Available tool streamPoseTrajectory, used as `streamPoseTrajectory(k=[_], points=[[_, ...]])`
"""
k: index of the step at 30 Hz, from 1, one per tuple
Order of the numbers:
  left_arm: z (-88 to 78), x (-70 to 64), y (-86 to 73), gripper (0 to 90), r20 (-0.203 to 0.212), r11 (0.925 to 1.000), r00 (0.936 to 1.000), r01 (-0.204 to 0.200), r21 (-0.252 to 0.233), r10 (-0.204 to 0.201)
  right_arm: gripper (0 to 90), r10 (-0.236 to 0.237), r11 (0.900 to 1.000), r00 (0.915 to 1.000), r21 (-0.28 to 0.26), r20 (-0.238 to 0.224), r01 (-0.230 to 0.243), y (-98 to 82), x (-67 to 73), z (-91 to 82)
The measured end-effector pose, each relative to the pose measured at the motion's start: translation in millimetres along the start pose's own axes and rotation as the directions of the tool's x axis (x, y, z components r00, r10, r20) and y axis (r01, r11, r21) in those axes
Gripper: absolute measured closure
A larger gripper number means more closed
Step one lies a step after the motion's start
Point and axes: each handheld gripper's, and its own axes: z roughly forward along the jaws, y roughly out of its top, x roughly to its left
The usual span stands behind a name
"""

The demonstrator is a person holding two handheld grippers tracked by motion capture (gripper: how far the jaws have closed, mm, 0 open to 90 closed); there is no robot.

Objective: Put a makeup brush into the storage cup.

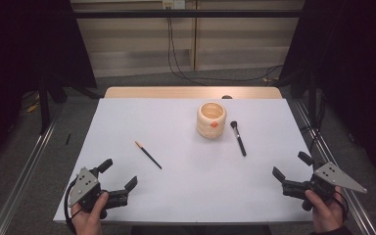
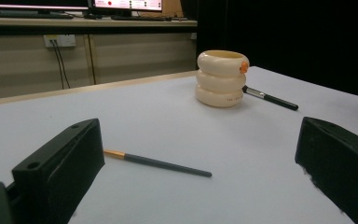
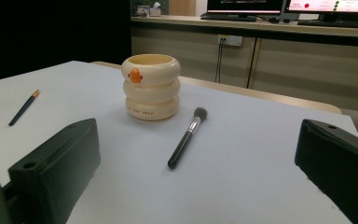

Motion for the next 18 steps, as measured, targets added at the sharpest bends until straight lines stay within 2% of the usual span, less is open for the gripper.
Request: streamPoseTrajectory(k=[2, 4, 5, 10, 12, 13, 18], points=[[-0.2, 1.1, 0.2, 1.0, -0.007, 0.9999, 0.9999, -0.011, 0.0, 0.011, 0.0, 0.002, 1.0, 1.0, 0.004, 0.0, -0.002, -0.1, 0.1, 0.2], [0.8, 0.4, -0.2, 1.0, 0.006, 1.0, 1.0, 0.004, -0.002, -0.004, 0.0, -0.004, 1.0, 0.9999, 0.004, -0.011, 0.004, -0.8, -0.3, 0.9], [0.4, 1.5, 0.0, 1.0, -0.004, 1.0, 1.0, -0.005, 0.0, 0.005, 0.0, -0.005, 1.0, 0.9999, 0.004, -0.012, 0.005, -0.8, -0.5, 0.9], [1.6, 3.2, -0.4, 1.0, -0.001, 0.9997, 0.9998, 0.021, -0.007, -0.021, 0.0, 0.009, 1.0, 0.9999, 0.009, -0.013, -0.009, -2.0, -1.7, 2.5], [1.2, 3.9, -0.2, 1.0, -0.012, 0.9999, 0.9999, 0.01, -0.007, -0.01, 0.0, 0.011, 1.0, 0.9999, 0.009, -0.008, -0.011, -1.9, -1.8, 2.5], [1.6, 3.3, -0.3, 0.9, -0.001, 0.9998, 0.9998, 0.019, -0.005, -0.019, 0.0, 0.012, 1.0, 0.9998, 0.007, -0.015, -0.012, -2.0, -1.8, 1.8], [1.8, 0.9, 1.2, 0.9, 0.005, 1.0, 1.0, 0.005, -0.007, -0.005, 0.0, -0.004, 1.0, 0.9998, 0.009, -0.018, 0.004, -1.2, 0.0, 1.6]])
